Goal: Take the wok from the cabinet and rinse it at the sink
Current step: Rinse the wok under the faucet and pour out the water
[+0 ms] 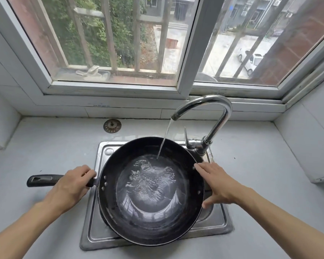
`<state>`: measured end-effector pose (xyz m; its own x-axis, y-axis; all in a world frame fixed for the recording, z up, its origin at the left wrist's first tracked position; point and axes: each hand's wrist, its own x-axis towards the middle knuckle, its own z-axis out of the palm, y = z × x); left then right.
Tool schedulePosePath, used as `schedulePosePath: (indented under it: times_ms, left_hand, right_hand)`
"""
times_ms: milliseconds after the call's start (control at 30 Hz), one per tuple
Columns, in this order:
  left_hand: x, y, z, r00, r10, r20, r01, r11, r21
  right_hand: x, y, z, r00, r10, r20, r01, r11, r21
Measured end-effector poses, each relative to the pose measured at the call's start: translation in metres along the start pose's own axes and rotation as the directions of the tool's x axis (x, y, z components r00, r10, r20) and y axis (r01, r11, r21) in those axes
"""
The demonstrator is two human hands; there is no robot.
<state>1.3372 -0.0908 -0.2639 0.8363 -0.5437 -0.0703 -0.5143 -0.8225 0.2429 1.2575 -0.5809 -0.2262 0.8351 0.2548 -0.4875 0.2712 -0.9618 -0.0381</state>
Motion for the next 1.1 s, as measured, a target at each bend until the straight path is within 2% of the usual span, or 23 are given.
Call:
schedulePosePath:
  times_ms: [67, 133, 233, 333, 433, 600, 700, 833, 1000, 1100]
  left_hand:
    - [0.004, 0.002, 0.003, 0.998, 0.027, -0.049, -0.024, 0.998, 0.062]
    - [0.005, 0.004, 0.006, 0.993, 0.067, -0.101, -0.055, 0.991, 0.12]
    - [0.001, 0.006, 0.011, 0.976, 0.137, -0.167, -0.105, 0.977, 0.185]
    - [-0.004, 0.004, 0.016, 0.957, 0.195, -0.215, -0.146, 0.963, 0.225]
    - [-0.004, 0.0, 0.022, 0.944, 0.234, -0.233, -0.171, 0.95, 0.26]
    - [-0.001, -0.006, 0.021, 0.917, 0.32, -0.237, -0.234, 0.915, 0.329]
    - [-0.003, -0.01, 0.016, 0.9, 0.321, -0.296, -0.227, 0.923, 0.311]
    - [-0.008, -0.016, 0.004, 0.881, 0.352, -0.316, -0.259, 0.918, 0.299]
    - [-0.019, -0.013, -0.015, 0.873, 0.37, -0.317, -0.285, 0.915, 0.285]
    - [-0.025, -0.006, -0.024, 0.891, 0.322, -0.321, -0.26, 0.94, 0.221]
  right_hand:
    - [0.0, -0.003, 0.006, 1.0, -0.006, 0.013, 0.007, 0.995, -0.101]
    - [-0.001, -0.007, 0.013, 0.993, -0.01, -0.12, -0.009, 0.987, -0.157]
    - [0.0, -0.011, 0.016, 0.936, -0.02, -0.35, -0.021, 0.993, -0.112]
    - [0.001, -0.013, 0.018, 0.894, -0.047, -0.447, 0.014, 0.997, -0.076]
    - [-0.002, -0.011, 0.018, 0.867, -0.073, -0.492, 0.04, 0.996, -0.078]
    - [-0.006, -0.006, 0.005, 0.825, -0.224, -0.519, 0.175, 0.974, -0.141]
    - [-0.01, -0.004, -0.005, 0.822, -0.272, -0.5, 0.232, 0.962, -0.142]
    - [-0.018, -0.004, -0.019, 0.851, -0.231, -0.472, 0.235, 0.971, -0.051]
    - [-0.032, -0.008, -0.041, 0.8, -0.211, -0.561, 0.237, 0.971, -0.026]
    - [-0.04, -0.01, -0.049, 0.792, -0.186, -0.582, 0.233, 0.972, 0.007]
